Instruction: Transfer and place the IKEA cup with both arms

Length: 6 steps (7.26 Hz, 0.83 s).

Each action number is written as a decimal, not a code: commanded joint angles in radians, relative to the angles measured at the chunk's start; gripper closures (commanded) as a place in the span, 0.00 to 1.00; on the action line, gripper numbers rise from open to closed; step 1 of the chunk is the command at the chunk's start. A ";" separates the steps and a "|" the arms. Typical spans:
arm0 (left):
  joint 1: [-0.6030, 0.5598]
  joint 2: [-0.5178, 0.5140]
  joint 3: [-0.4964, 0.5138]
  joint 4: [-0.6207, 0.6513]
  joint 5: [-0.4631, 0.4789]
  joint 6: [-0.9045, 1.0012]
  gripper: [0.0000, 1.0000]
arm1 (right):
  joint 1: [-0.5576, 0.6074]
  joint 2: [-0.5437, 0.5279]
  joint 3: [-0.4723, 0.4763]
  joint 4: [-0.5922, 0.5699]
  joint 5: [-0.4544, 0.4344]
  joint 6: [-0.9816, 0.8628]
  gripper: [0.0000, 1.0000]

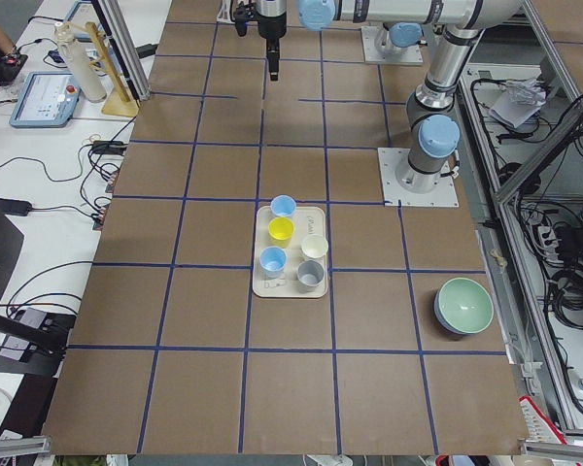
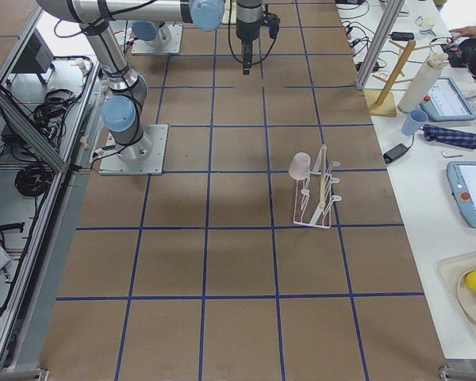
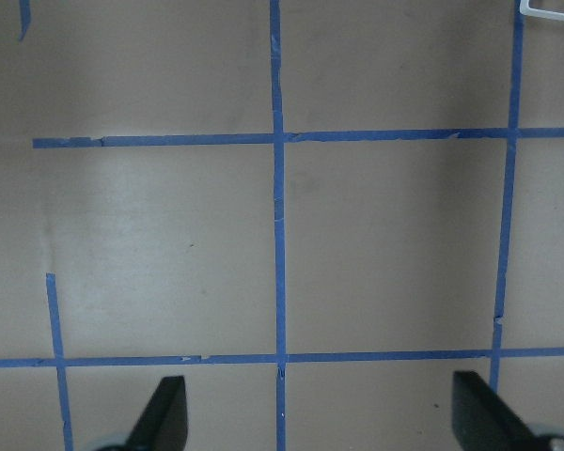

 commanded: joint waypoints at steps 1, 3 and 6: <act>-0.002 0.000 -0.002 0.000 0.000 0.000 0.00 | -0.138 0.013 0.001 -0.060 0.001 -0.148 0.00; -0.005 0.000 0.000 0.000 0.000 0.000 0.00 | -0.264 0.111 -0.005 -0.224 0.003 -0.366 0.00; -0.005 0.000 -0.002 0.000 0.000 0.000 0.00 | -0.359 0.217 -0.007 -0.381 0.006 -0.584 0.00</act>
